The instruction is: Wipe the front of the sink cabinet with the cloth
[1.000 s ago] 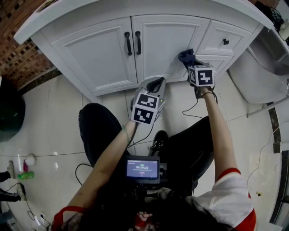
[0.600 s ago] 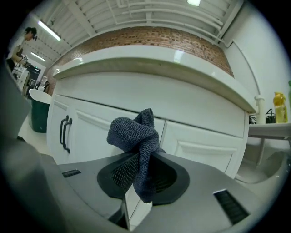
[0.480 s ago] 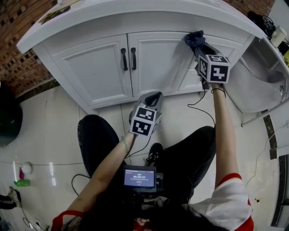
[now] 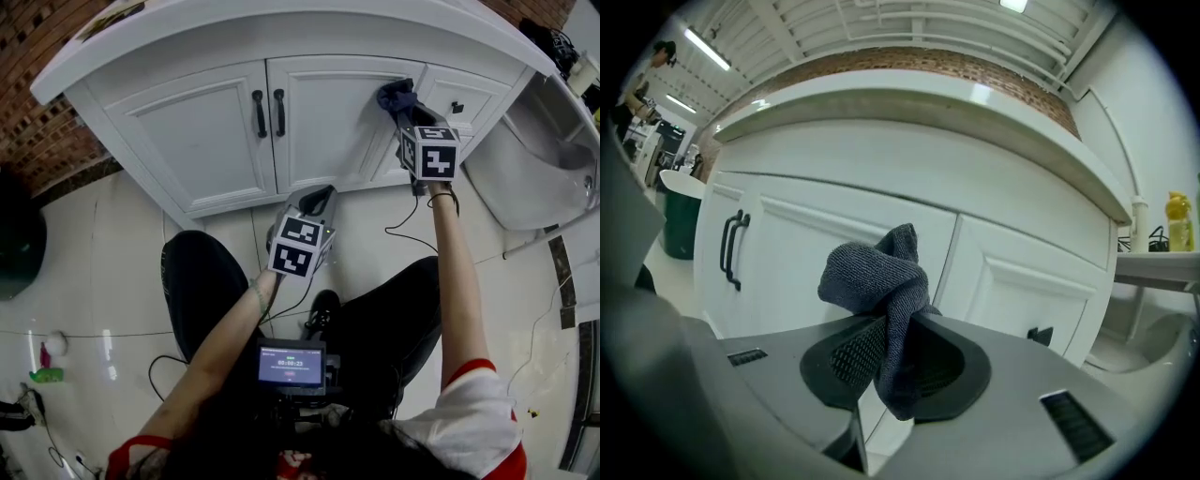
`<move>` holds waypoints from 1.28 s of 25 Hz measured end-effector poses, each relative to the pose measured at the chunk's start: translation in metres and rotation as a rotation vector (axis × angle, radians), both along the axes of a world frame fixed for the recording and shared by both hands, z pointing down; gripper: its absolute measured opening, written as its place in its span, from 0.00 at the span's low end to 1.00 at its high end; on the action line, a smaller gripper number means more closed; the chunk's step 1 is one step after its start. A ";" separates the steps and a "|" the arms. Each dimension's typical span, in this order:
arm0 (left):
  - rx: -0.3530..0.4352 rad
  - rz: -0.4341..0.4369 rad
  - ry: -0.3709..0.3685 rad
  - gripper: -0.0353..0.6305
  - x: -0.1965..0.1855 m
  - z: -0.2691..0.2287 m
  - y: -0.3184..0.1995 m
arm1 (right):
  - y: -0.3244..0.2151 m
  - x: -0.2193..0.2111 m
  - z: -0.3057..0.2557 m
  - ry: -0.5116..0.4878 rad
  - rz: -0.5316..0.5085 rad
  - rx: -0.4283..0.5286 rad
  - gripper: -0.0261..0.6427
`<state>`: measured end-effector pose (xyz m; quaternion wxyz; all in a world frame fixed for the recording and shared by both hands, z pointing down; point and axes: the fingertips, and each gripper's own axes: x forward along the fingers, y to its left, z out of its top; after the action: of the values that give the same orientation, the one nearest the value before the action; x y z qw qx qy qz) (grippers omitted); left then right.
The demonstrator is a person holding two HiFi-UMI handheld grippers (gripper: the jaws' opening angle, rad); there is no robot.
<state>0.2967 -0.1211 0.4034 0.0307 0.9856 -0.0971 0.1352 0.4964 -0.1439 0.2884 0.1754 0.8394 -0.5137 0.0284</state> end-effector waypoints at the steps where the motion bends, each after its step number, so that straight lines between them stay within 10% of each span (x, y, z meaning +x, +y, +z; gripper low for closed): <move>1: -0.002 -0.002 -0.001 0.10 0.000 0.001 0.000 | 0.000 0.001 0.012 -0.014 0.007 -0.011 0.17; 17: -0.032 -0.036 -0.069 0.10 -0.008 0.038 -0.024 | -0.006 0.000 0.245 -0.256 0.070 -0.351 0.17; 32: -0.049 -0.052 -0.104 0.10 -0.010 0.057 -0.035 | -0.010 -0.004 0.312 -0.292 0.064 -0.464 0.17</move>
<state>0.2862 -0.1559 0.4602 0.0530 0.9734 -0.1205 0.1876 0.4923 -0.1540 0.6006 0.2860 0.7796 -0.4867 0.2712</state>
